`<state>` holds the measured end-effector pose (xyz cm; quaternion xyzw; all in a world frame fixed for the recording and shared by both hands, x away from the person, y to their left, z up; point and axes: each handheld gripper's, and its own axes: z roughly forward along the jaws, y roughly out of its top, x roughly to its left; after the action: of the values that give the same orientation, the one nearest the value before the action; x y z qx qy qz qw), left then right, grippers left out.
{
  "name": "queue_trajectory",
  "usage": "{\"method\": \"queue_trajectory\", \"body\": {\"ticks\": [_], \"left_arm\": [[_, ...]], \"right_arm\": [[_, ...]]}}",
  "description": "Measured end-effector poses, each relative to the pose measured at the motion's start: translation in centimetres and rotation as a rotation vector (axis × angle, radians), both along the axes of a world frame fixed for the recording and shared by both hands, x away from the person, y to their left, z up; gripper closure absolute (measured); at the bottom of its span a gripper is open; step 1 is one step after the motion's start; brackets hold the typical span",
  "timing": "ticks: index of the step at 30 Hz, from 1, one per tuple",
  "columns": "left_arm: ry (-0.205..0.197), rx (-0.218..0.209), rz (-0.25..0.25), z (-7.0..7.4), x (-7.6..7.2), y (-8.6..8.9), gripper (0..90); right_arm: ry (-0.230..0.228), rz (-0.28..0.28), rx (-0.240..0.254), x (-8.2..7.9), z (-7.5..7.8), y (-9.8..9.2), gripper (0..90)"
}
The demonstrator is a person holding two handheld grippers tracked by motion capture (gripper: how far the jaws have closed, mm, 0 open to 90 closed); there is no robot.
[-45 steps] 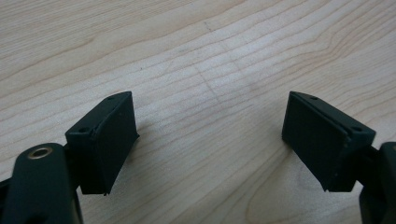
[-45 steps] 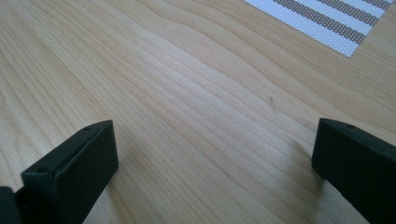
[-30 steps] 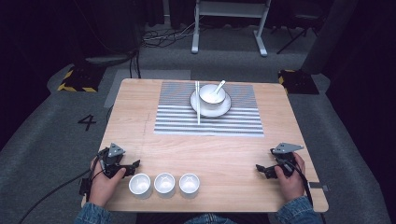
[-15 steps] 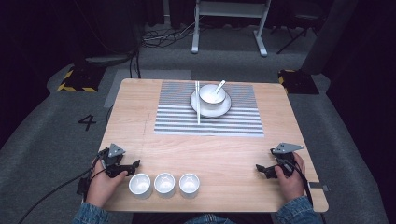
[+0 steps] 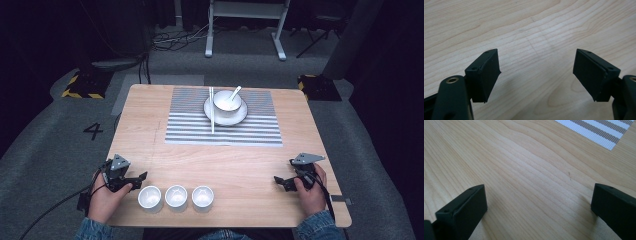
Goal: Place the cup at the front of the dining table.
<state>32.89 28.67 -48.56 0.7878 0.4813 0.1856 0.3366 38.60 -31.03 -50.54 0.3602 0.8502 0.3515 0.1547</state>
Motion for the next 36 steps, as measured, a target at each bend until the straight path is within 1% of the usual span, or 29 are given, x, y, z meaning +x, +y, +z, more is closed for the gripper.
{"method": "queue_trajectory", "body": {"ticks": [3, 6, 8, 9, 12, 15, 18, 20, 22, 27, 29, 30, 32, 36], "left_arm": [[0.007, -0.008, -0.009, 0.7, -0.7, -0.1, 21.9], [0.002, -0.010, -0.012, 1.1, -1.0, -0.2, 22.1], [-0.006, -0.006, -0.023, 1.7, -1.5, -0.3, 22.1], [-0.006, -0.006, -0.023, 1.7, -1.5, -0.3, 22.2], [-0.019, -0.003, -0.031, 2.4, -2.0, -0.5, 22.2], [-0.023, -0.005, -0.037, 2.7, -2.3, -0.5, 22.2], [-0.026, 0.027, -0.051, 3.2, -2.7, -0.7, 22.2], [-0.025, 0.025, -0.063, 3.5, -3.1, -0.8, 21.8], [-0.025, 0.020, -0.061, 3.6, -3.3, -0.9, 21.8], [-0.039, 0.025, -0.072, 4.4, -3.9, -1.2, 21.6], [-0.043, 0.011, -0.075, 4.8, -4.2, -1.3, 21.4], [-0.039, -0.011, -0.071, 4.9, -4.4, -1.4, 21.2], [-0.035, -0.031, -0.076, 5.2, -4.6, -1.5, 20.4], [-0.037, -0.035, -0.077, 5.6, -5.1, -1.6, 20.2]], "right_arm": [[0.000, 0.000, 0.000, 0.0, 0.0, 0.0, 0.6], [0.000, 0.000, 0.000, 0.0, 0.0, 0.0, 0.6], [0.000, 0.000, 0.000, 0.0, 0.0, 0.0, 0.6], [0.000, 0.000, 0.000, 0.0, 0.0, 0.0, 0.6], [0.000, 0.000, 0.000, 0.0, 0.0, 0.0, 0.6], [0.000, 0.000, 0.000, 0.0, 0.0, 0.0, 0.6], [0.000, 0.000, 0.000, 0.0, 0.0, 0.0, 0.6], [0.000, 0.000, 0.000, 0.0, 0.0, 0.0, 0.6], [0.000, 0.000, 0.000, 0.0, 0.0, 0.0, 0.6], [0.000, 0.000, 0.000, 0.0, 0.0, 0.0, 0.6], [0.000, 0.000, 0.000, 0.0, 0.0, 0.0, 0.6], [0.000, 0.000, 0.000, 0.0, 0.0, 0.0, 0.6], [0.000, 0.000, 0.000, 0.0, 0.0, 0.0, 0.6], [0.000, 0.000, 0.000, 0.0, 0.0, 0.0, 0.6]]}}
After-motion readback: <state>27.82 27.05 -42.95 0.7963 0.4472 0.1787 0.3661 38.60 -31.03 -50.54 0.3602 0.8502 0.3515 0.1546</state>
